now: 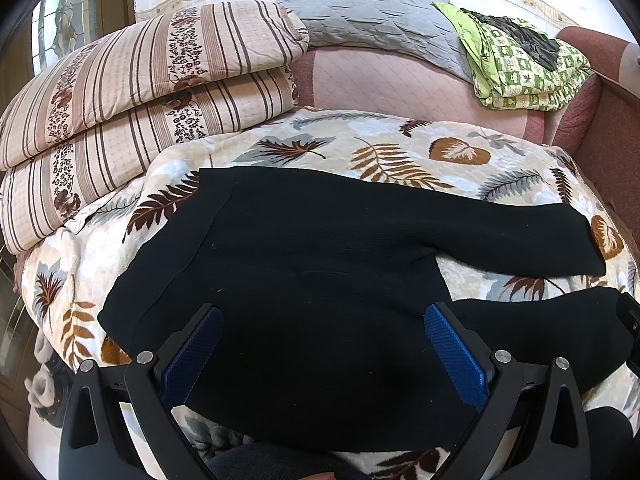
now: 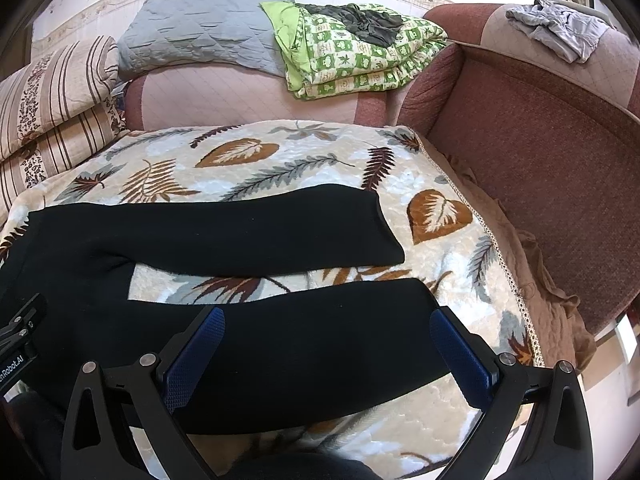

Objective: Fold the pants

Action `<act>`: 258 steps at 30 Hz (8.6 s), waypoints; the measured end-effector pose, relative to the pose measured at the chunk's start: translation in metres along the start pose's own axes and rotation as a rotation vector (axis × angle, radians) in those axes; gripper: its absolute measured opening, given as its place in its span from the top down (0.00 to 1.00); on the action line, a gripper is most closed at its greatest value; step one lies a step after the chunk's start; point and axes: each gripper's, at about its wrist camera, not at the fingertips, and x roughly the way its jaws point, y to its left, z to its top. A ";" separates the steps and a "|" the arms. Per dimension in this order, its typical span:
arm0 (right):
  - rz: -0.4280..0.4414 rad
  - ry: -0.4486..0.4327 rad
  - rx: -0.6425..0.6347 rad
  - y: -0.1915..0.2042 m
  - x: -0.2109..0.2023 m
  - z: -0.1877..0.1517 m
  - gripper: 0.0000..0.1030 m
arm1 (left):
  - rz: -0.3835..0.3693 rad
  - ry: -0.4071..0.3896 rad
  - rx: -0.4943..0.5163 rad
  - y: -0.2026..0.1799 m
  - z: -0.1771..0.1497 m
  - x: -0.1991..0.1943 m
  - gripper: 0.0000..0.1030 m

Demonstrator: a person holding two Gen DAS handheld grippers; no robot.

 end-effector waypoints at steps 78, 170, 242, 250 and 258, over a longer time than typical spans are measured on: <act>0.058 0.004 0.005 -0.003 -0.004 0.001 0.00 | 0.093 -0.014 0.037 -0.012 -0.004 0.002 0.01; 0.053 0.005 0.000 -0.004 0.001 -0.001 0.00 | 0.086 -0.010 0.038 -0.012 -0.002 0.002 0.01; 0.071 0.025 0.001 -0.003 0.004 0.000 0.00 | 0.069 0.001 0.032 -0.016 -0.001 0.002 0.01; 0.237 -0.033 -0.081 -0.047 -0.001 0.039 0.01 | -0.042 0.017 -0.003 0.046 0.042 0.001 0.01; 0.357 -0.122 -0.349 -0.084 0.019 0.079 0.00 | -0.217 0.012 0.106 0.100 0.078 0.024 0.01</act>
